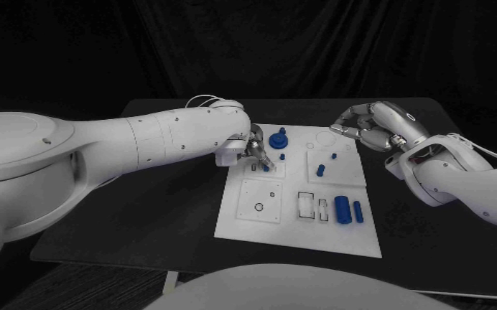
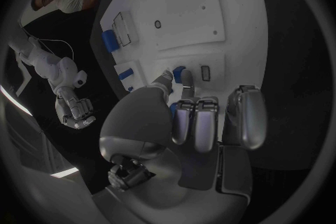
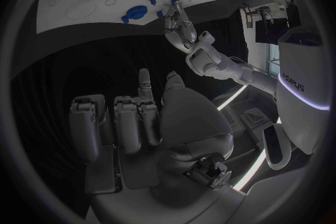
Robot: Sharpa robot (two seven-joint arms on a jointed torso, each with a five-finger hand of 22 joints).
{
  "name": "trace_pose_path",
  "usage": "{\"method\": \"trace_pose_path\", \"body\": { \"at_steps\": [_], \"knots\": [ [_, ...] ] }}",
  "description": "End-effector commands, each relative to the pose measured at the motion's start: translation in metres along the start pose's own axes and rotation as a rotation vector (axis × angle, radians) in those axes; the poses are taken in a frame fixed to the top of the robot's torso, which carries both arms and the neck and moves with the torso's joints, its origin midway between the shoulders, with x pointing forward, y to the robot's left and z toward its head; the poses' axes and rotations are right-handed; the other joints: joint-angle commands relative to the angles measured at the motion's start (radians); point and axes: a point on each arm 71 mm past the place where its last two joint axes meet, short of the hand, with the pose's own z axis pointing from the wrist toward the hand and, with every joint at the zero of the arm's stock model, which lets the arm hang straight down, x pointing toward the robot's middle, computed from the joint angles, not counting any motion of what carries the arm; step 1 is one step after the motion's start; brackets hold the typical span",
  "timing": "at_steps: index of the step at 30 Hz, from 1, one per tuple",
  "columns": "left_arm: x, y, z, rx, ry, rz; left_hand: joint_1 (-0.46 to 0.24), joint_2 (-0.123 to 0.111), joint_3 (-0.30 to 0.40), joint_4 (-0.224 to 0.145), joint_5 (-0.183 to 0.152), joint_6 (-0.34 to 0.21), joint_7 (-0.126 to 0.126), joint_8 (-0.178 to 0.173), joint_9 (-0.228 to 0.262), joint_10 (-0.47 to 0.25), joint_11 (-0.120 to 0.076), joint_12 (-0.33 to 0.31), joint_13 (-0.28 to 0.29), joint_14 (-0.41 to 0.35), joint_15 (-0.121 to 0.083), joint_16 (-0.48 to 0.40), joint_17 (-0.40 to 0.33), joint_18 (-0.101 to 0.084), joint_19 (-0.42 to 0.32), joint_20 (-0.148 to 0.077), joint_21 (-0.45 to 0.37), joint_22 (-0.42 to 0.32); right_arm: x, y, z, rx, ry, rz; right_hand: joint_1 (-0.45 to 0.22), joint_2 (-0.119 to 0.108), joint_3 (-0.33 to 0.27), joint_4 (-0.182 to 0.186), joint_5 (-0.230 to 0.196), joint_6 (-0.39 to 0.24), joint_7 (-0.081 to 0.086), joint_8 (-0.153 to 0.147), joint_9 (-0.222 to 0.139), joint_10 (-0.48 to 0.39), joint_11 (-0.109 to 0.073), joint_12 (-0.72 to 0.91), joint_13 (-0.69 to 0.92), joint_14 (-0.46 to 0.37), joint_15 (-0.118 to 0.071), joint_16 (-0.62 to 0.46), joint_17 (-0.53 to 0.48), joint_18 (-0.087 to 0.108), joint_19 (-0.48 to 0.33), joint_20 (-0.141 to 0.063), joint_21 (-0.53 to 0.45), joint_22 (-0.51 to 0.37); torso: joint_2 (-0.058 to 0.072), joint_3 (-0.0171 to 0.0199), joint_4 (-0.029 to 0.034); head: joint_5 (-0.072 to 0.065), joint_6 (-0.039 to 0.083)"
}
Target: Assemble the parts on the task board
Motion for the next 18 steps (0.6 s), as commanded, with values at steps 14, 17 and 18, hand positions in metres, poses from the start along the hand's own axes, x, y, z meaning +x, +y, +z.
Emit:
{"method": "trace_pose_path", "body": {
  "at_steps": [14, 17, 18],
  "knots": [
    [0.0001, 0.0004, 0.0, 0.004, -0.009, -0.015, -0.026, 0.005, -0.028, 0.017, -0.008, -0.039, -0.001, 0.049, 0.065, 0.103, -0.008, 0.003, 0.263, 0.104, -0.01, 0.003, 0.263, 0.016, 0.02, -0.01, 0.0, 0.192, 0.0018, -0.0008, -0.0008, 0.01, 0.013, 0.003, -0.005, 0.006, -0.008, 0.002, -0.004, 0.001, 0.002, -0.005, -0.001, 0.104, -0.007, 0.001, 0.261, 0.104, -0.004, 0.003, 0.263, 0.0, 0.086, -0.004, -0.007, 0.253, 0.0, 0.0006, 0.0001, 0.001, 0.0],
    [-0.0004, -0.0004, -0.0005, 0.02, -0.021, -0.023, -0.046, 0.002, -0.044, 0.032, -0.012, -0.039, -0.001, 0.061, 0.079, 0.103, -0.009, 0.003, 0.263, 0.104, -0.01, 0.003, 0.263, 0.016, 0.021, -0.01, 0.003, 0.193, 0.0016, -0.001, -0.0011, 0.01, 0.013, 0.002, -0.005, 0.006, -0.008, 0.002, -0.004, 0.001, 0.002, -0.005, -0.001, 0.104, -0.007, 0.001, 0.261, 0.104, -0.004, 0.003, 0.263, 0.0, 0.086, -0.004, -0.007, 0.253, 0.0, 0.0005, -0.0003, 0.0, 0.0],
    [-0.0005, -0.0005, -0.0007, 0.025, -0.024, -0.025, -0.052, 0.001, -0.049, 0.037, -0.013, -0.039, -0.001, 0.064, 0.082, 0.103, -0.009, 0.003, 0.263, 0.104, -0.01, 0.003, 0.263, 0.015, 0.022, -0.011, 0.004, 0.193, 0.0015, -0.0011, -0.0012, 0.011, 0.013, 0.002, -0.005, 0.006, -0.008, 0.002, -0.004, 0.001, 0.002, -0.005, -0.001, 0.104, -0.007, 0.001, 0.261, 0.104, -0.004, 0.003, 0.263, 0.0, 0.086, -0.004, -0.007, 0.253, 0.0, 0.0007, -0.0002, 0.0, 0.0]
  ]
}}
